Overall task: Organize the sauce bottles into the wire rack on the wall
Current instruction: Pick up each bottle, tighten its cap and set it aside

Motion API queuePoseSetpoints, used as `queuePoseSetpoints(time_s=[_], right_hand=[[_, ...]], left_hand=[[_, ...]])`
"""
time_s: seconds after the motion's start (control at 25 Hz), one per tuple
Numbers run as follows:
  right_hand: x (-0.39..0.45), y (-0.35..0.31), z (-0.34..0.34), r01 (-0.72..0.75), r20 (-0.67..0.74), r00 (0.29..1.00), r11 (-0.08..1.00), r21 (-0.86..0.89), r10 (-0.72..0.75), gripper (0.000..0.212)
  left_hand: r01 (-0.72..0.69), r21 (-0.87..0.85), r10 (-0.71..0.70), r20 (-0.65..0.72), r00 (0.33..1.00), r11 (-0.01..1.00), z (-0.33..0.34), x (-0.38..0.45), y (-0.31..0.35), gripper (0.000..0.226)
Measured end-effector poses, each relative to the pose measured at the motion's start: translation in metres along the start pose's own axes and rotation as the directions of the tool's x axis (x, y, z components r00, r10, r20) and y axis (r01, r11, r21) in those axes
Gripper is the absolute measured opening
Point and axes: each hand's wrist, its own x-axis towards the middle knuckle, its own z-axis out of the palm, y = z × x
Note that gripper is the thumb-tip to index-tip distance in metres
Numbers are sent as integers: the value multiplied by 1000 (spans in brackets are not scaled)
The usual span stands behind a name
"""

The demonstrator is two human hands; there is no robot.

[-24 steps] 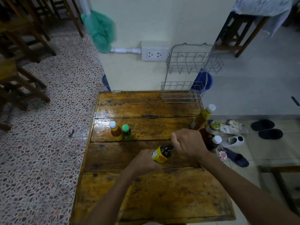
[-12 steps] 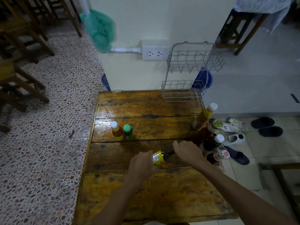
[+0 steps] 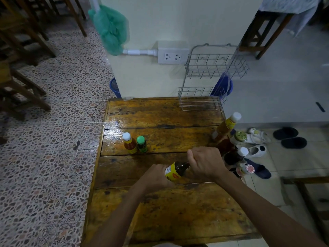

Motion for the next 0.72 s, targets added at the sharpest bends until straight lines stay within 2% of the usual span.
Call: queuePoseSetpoints(time_s=[0.12, 0.24, 0.32, 0.4, 0.48, 0.56, 0.6, 0.64, 0.72], right_hand=[[-3, 2, 9, -93, 55, 994, 996, -8, 94, 48], [-3, -1, 17, -239, 200, 948, 969, -70, 248, 55], [-3, -3, 19, -281, 376, 866, 943, -179, 329, 46], [-5, -1, 21, -304, 544, 747, 924, -232, 383, 28], [-10, 2, 24, -232, 687, 656, 950, -211, 313, 14], [-13, 8, 19, -252, 778, 564, 955, -158, 277, 8], [-18, 14, 16, -270, 778, 562, 952, -148, 280, 6], [-21, 17, 11, -274, 742, 610, 952, -133, 279, 8], [-31, 15, -7, -277, 583, 757, 953, -122, 294, 24]], left_hand=[[10, 67, -9, -18, 1000, 998, 2, -1, -1, 27], [27, 208, -11, -74, 997, 978, 3, 0, 0, 29], [61, 330, -10, -156, 988, 942, 6, 0, 0, 30], [92, 446, 25, -249, 968, 890, 14, -2, 0, 34], [94, 537, 87, -302, 949, 838, 25, -5, -1, 36], [76, 578, 136, -315, 939, 812, 37, -6, -2, 35], [62, 578, 153, -316, 936, 814, 41, -4, -1, 36], [47, 564, 165, -320, 933, 825, 42, -2, 1, 38], [19, 492, 162, -322, 933, 870, 45, 10, 10, 48]])
